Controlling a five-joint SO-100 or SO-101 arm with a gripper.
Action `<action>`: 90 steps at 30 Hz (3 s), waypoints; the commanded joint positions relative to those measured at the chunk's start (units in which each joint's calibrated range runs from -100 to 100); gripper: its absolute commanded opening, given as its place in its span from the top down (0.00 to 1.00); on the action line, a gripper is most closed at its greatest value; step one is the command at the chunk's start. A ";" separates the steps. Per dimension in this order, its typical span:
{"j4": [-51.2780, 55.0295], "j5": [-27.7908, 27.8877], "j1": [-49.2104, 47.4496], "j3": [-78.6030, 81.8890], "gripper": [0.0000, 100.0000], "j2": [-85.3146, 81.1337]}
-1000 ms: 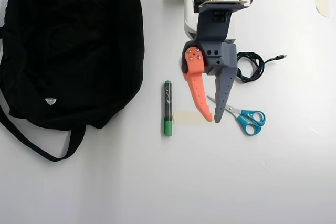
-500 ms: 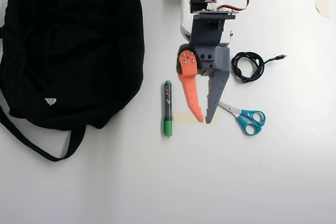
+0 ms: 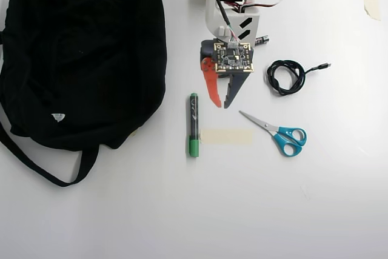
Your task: Put the green marker into the black bag
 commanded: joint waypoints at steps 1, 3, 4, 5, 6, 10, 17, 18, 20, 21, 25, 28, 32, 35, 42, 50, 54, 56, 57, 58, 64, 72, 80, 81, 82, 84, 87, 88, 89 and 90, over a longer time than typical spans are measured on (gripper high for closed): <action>5.71 -0.23 -0.44 -2.72 0.98 -4.27; 8.47 -0.23 -0.44 -2.72 0.98 -4.77; 9.76 -0.23 -0.37 -2.72 0.98 -4.93; 11.14 -0.23 -0.37 -2.72 0.98 -5.02; 12.52 -0.23 -0.37 -2.72 0.98 -5.02; 17.34 -0.28 -0.37 -2.72 0.98 -5.10; 17.68 -0.23 0.16 -2.72 0.98 -5.02; 17.94 -0.23 0.16 -2.72 0.98 -5.02; 18.20 -0.23 0.08 -2.00 0.98 -5.02; 18.20 -0.23 0.08 -1.82 0.98 -5.02; 18.29 -0.23 -0.14 -1.64 0.98 -5.02; 18.29 -0.23 0.16 -1.91 0.98 -5.02; 18.20 -0.23 0.53 -2.18 0.98 -5.02; 18.12 0.03 0.83 -1.73 0.97 -4.10; 18.12 -0.33 0.98 -1.73 0.96 -4.02; 17.60 -1.54 2.25 -1.55 0.76 -3.61; 17.51 -1.44 3.97 -0.38 0.74 -1.28; 17.51 -0.75 4.12 -0.56 0.74 0.71; 17.51 -0.18 4.12 -0.83 0.74 1.54; 17.51 0.30 4.12 -1.10 0.74 2.20; 14.07 1.61 4.49 -1.01 0.74 3.86; 9.67 1.61 4.57 -0.65 0.73 5.85; 9.85 1.61 4.57 -2.54 0.69 10.75; 10.02 1.61 4.49 -2.90 0.69 10.92; 10.11 1.61 4.49 -3.26 0.69 11.08; 10.45 1.66 4.42 -3.71 0.69 11.33; 13.89 1.66 4.49 -5.59 0.68 12.91; 15.53 1.71 4.49 -6.94 0.68 13.65; 17.08 1.97 4.49 -8.47 0.68 14.57; 18.37 2.39 4.42 -10.00 0.68 15.48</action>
